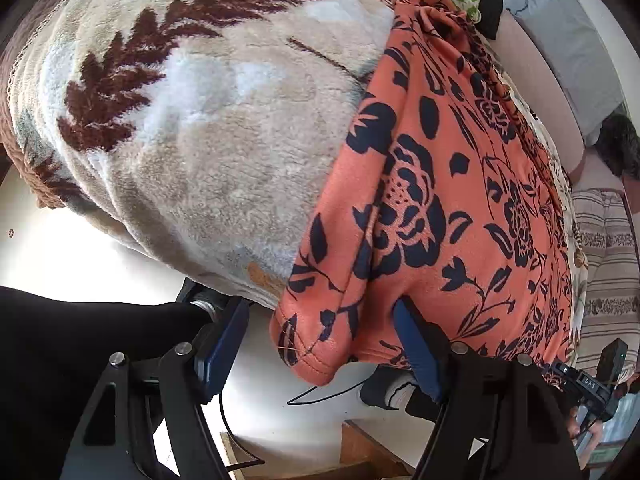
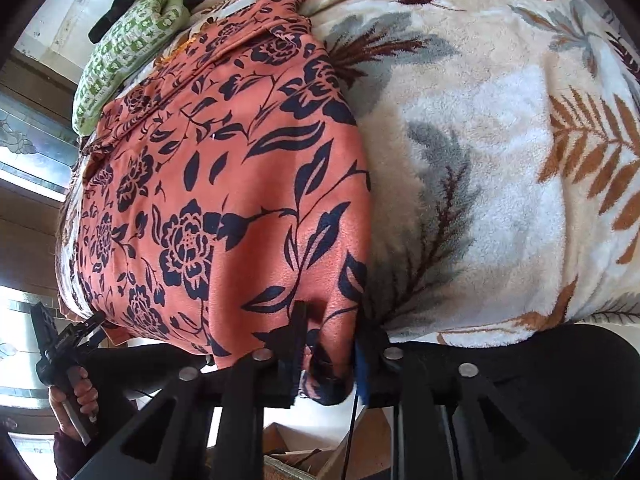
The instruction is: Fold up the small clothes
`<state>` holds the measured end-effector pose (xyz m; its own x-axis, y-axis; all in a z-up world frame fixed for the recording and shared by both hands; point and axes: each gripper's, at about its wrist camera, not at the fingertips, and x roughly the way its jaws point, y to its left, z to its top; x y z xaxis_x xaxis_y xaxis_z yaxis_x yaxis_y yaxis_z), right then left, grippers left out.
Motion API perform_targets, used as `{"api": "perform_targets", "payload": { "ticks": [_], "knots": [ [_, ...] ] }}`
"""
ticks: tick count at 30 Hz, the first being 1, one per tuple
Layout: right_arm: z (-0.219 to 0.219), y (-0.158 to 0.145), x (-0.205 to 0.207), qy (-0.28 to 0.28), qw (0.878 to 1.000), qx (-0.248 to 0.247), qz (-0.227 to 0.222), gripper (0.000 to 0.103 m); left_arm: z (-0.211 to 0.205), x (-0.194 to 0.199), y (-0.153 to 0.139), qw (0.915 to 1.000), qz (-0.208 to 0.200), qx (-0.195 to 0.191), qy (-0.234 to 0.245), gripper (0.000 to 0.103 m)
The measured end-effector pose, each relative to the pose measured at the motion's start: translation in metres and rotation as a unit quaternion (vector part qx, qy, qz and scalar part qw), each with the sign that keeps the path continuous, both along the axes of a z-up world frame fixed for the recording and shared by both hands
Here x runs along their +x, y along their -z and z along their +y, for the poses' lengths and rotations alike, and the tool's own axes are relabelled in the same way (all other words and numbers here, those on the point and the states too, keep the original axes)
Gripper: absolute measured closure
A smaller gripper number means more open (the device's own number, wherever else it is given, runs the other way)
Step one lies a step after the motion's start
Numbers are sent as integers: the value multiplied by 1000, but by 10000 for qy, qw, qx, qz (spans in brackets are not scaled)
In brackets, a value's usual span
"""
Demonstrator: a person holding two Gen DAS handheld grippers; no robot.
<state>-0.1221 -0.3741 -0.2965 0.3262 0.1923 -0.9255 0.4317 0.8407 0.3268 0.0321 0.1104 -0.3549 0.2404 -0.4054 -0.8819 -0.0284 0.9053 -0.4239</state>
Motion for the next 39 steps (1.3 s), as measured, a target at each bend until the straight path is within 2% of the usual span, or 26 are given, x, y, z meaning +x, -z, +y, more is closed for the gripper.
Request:
{"api": "perform_targets", "payload": {
  "ticks": [1, 2, 3, 4, 6, 7, 8, 9, 10, 11, 13, 14, 17, 20, 24, 27, 29, 32, 34, 36, 39],
  "knots": [
    [2, 2, 1, -5, 10000, 31, 33, 46, 1, 0, 1, 10000, -6, 24, -19, 26],
    [4, 3, 2, 10, 9999, 112, 12, 37, 1, 1, 2, 10000, -31, 92, -21, 22],
    [8, 4, 3, 16, 9999, 145, -86, 37, 0, 3, 6, 9998, -71, 208, -11, 19],
    [11, 3, 5, -39, 9998, 35, -188, 41, -2, 3, 6, 9995, -135, 280, 39, 18],
    [16, 2, 8, -58, 9993, -342, -153, 61, -6, 1, 4, 9992, -222, 290, 162, 20],
    [16, 3, 9, -64, 9989, -456, -103, 70, -9, 7, 6, 9994, -225, 201, 189, 26],
    [14, 0, 8, -70, 9989, -441, -138, 84, -9, 7, 5, 9994, -219, -52, 248, 46],
    [13, -3, 8, -96, 9987, -469, -173, 92, -14, 11, 1, 9985, -210, -382, 318, 59],
    [13, -7, 7, -135, 9985, -495, -201, 94, -14, 10, -1, 9978, -195, -522, 367, 71],
    [13, -13, 6, -167, 9984, -479, -242, 94, -18, 7, -3, 9976, -207, -518, 410, 78],
    [15, -28, 4, -247, 9979, -448, -389, 95, -20, 3, -7, 9967, -174, -610, 500, 90],
    [15, -38, 5, -291, 9974, -420, -511, 95, -21, 1, -9, 9963, -159, -668, 517, 93],
    [13, -73, 6, -327, 9944, -236, -982, 95, -26, -3, -27, 9924, -196, -996, 691, 96],
    [5, -106, 15, -273, 9890, -27, -1456, 96, -14, 2, -63, 9869, -517, -1161, 998, 96],
    [-7, -136, 37, -107, 9791, 371, -1996, 96, -1, 25, -115, 9790, -984, -1355, 1160, 96],
    [-21, -153, 63, -8, 9721, 486, -2293, 96, 2, 58, -152, 9728, -1278, -1531, 1176, 96],
    [-33, -161, 87, 87, 9679, 495, -2464, 96, -11, 91, -166, 9702, -1439, -1589, 1126, 96],
    [-55, -166, 135, 246, 9624, 420, -2672, 96, -39, 150, -183, 9703, -1646, -1431, 1045, 96],
    [-74, -160, 176, 417, 9615, 399, -2687, 96, -62, 197, -185, 9734, -1687, -1239, 931, 96],
    [-95, -149, 217, 668, 9603, 335, -2688, 96, -85, 246, -174, 9767, -1631, -1142, 803, 96],
    [-131, -114, 280, 1118, 9583, 371, -2604, 96, -114, 314, -140, 9841, -1420, -846, 648, 95]
  ]
}}
